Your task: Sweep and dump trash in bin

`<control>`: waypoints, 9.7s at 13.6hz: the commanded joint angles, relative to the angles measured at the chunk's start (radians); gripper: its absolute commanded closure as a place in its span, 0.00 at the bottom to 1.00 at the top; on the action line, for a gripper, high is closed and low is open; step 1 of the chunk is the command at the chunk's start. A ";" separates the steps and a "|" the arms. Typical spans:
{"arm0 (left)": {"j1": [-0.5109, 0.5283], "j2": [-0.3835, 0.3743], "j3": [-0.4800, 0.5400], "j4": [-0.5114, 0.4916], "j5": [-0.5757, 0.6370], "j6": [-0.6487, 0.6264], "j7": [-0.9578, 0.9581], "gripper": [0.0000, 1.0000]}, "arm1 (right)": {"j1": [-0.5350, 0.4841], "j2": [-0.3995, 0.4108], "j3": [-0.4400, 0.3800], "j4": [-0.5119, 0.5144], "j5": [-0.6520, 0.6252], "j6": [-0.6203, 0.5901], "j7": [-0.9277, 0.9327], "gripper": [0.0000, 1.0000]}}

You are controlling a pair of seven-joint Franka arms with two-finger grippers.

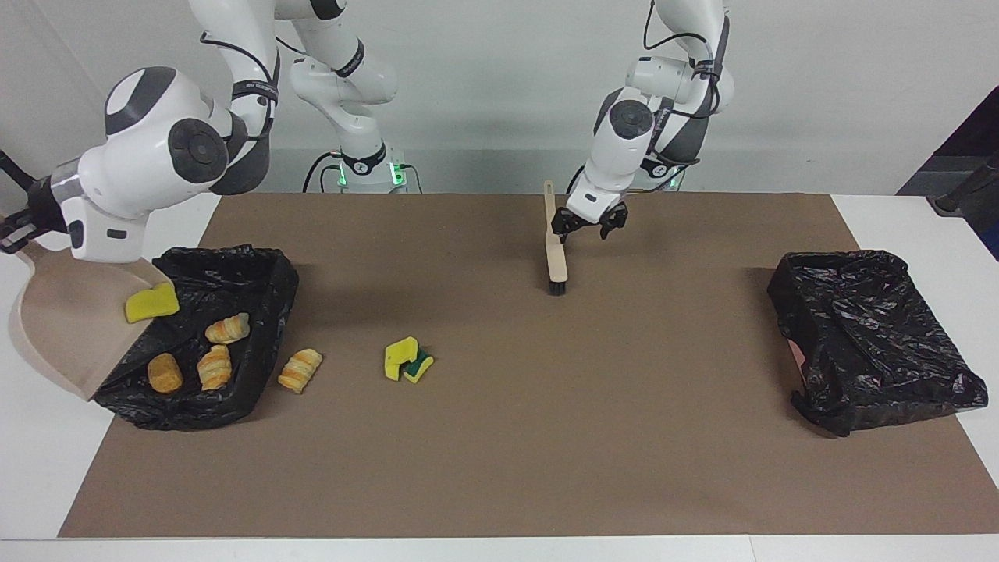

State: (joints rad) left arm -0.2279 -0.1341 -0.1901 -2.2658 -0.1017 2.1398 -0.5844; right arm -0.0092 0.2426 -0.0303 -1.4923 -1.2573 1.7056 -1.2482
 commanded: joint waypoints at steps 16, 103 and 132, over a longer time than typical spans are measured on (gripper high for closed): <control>0.346 -0.001 -0.006 0.409 0.099 -0.467 0.595 0.00 | 0.002 -0.046 0.056 -0.008 0.294 0.037 -0.103 1.00; 0.346 0.053 0.008 0.650 0.048 -0.560 0.499 0.00 | -0.013 -0.273 0.067 -0.095 1.280 -0.208 1.188 0.00; 0.340 0.045 0.008 0.649 0.050 -0.601 0.491 0.00 | 0.953 -0.081 0.067 -0.607 1.247 0.538 2.242 0.07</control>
State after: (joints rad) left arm 0.1090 -0.0727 -0.1779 -1.6164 -0.0528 1.5752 -0.0895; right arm 0.9326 0.1950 0.0425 -2.0288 0.0085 2.1887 0.9717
